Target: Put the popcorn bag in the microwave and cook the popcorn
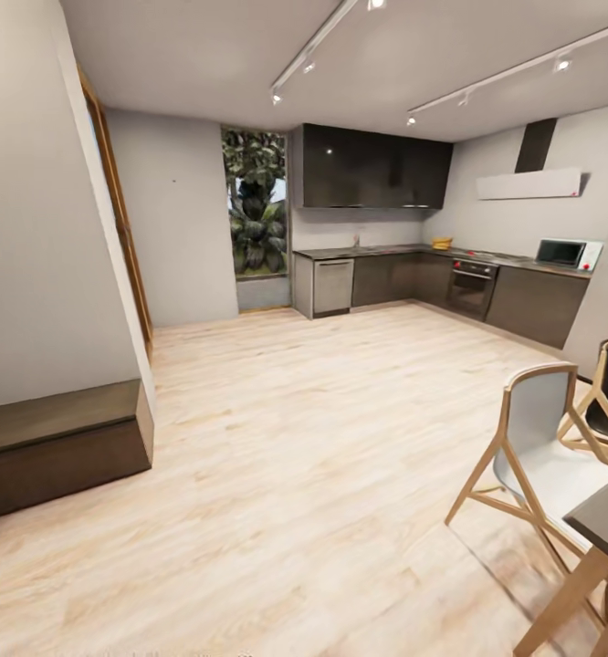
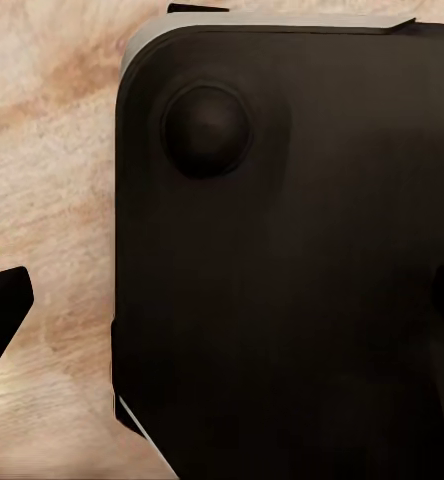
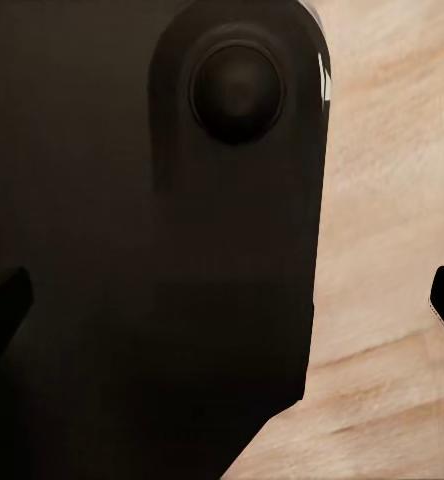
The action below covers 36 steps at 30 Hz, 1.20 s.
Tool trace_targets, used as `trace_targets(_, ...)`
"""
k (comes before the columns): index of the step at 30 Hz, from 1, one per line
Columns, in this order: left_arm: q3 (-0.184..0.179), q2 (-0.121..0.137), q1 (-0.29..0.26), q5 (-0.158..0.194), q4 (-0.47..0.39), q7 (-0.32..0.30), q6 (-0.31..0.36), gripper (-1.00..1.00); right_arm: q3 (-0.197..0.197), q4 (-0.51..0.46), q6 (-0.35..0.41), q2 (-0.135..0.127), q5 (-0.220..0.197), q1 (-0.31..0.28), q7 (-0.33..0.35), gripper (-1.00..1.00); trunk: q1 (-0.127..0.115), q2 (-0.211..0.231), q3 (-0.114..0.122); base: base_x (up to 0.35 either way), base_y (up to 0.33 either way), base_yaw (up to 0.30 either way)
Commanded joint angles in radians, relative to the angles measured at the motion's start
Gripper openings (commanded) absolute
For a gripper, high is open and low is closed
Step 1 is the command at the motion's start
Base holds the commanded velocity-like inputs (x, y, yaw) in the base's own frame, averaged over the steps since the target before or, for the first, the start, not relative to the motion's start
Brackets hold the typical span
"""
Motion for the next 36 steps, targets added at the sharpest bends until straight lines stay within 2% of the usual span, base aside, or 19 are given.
trace_targets(1,0.002,0.0,0.0,0.006,-0.001,0.0,-0.002,1.0,0.0,0.0,-0.003,0.0,0.0,0.0,-0.001,1.0,0.0,0.0,-0.001,0.007,0.0,0.273)
trace_targets(11,0.002,0.0,0.0,0.006,-0.001,-0.001,-0.002,1.0,0.0,0.0,-0.001,0.0,0.0,0.0,-0.001,1.0,0.0,0.0,-0.001,0.04,0.0,0.232)
trace_targets(36,0.0,-0.008,0.0,0.008,-0.001,0.011,-0.001,1.0,-0.004,0.0,-0.001,-0.002,-0.008,0.0,-0.001,1.0,0.0,0.0,-0.001,0.321,0.0,0.003)
